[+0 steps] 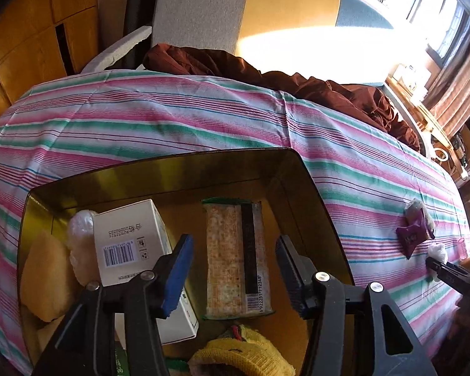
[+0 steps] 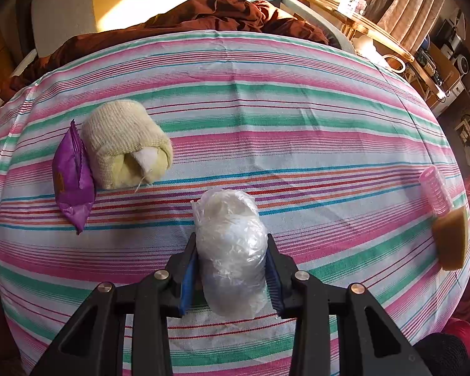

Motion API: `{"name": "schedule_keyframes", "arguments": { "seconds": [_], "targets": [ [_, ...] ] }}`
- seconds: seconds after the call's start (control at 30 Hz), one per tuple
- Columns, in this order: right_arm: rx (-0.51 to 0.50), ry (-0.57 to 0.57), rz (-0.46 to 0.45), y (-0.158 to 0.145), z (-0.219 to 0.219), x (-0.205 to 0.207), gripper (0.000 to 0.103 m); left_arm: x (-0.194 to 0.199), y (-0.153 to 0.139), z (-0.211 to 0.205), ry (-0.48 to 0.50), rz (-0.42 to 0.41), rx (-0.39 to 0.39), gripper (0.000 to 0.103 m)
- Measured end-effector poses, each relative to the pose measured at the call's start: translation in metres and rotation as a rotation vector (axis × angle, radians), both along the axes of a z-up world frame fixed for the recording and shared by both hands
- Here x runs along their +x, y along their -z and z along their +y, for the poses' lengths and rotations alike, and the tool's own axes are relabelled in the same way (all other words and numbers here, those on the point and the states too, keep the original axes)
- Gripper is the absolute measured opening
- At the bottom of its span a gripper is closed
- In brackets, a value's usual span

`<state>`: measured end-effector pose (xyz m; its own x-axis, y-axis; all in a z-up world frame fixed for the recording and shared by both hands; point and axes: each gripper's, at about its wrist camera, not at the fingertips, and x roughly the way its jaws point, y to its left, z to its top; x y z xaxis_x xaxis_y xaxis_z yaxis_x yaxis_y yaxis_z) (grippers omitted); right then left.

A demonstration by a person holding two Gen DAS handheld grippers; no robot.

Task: Organize objects
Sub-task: 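Open the left tool to release the cracker packet in the tray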

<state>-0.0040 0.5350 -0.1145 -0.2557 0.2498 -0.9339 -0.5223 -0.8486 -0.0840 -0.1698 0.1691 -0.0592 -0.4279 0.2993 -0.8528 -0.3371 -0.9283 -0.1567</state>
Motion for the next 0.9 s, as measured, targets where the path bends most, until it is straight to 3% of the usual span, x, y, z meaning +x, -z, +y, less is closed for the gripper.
{"name": "schedule_keyframes", "arguments": {
  "seconds": [0.4,0.77,0.9],
  "targets": [
    [-0.005,0.001,-0.003,-0.008,-0.005,0.004,0.036,0.064,-0.03,-0.056,-0.062,0.163,0.052,0.059],
    [-0.114,0.026,0.048,-0.016,0.0,0.012,0.036,0.11,-0.026,-0.128,-0.141,0.186,0.005,0.059],
    [-0.103,0.017,0.061,-0.022,-0.003,0.012,0.036,0.119,-0.022,-0.149,-0.179,0.181,0.008,0.06]
  ]
}}
